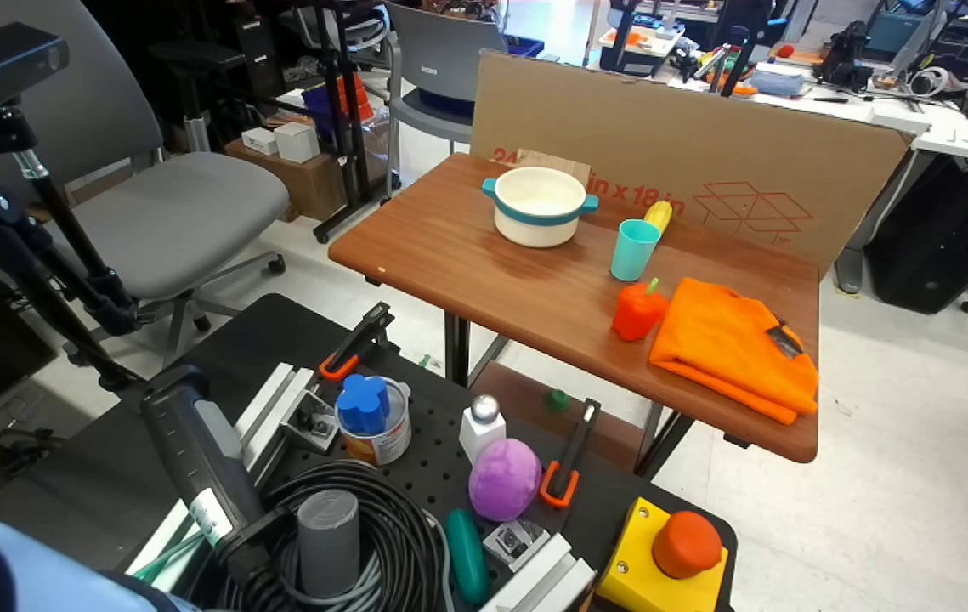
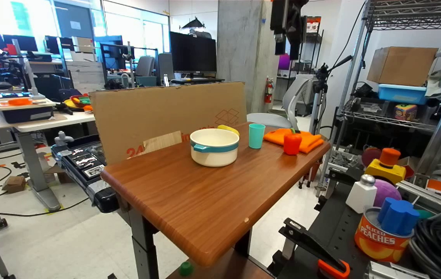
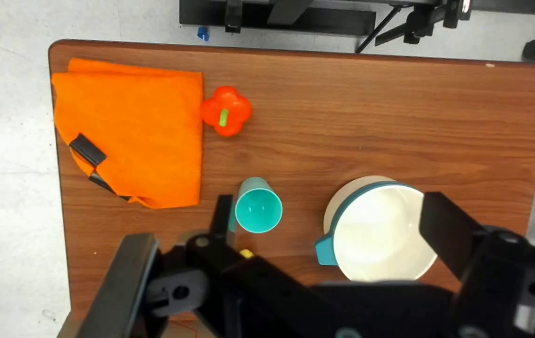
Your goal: Put the blue cup inside the white pot
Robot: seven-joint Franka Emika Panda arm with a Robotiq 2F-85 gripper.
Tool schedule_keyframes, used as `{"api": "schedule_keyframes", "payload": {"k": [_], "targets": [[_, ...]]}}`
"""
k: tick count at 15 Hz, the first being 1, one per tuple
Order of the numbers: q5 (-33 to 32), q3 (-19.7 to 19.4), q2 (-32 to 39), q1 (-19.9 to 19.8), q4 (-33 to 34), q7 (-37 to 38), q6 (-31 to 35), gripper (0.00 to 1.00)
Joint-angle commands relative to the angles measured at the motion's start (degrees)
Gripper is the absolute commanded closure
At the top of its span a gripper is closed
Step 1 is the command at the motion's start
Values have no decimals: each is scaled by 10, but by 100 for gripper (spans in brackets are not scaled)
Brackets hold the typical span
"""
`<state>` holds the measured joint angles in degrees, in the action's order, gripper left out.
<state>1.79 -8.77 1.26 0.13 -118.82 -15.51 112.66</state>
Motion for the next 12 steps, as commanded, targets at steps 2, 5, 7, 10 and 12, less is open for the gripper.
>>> {"api": "schedule_keyframes", "payload": {"k": [2,5,7,10,12], "targets": [[-19,23,115,-19,92,38,-6,0],[-35,31,172,-18,131,55,-9,0],[-49,36,205,-15,157,69,-14,0],[-64,44,248,-13,194,83,-25,0],[-72,50,269,-12,208,83,-29,0]]}}
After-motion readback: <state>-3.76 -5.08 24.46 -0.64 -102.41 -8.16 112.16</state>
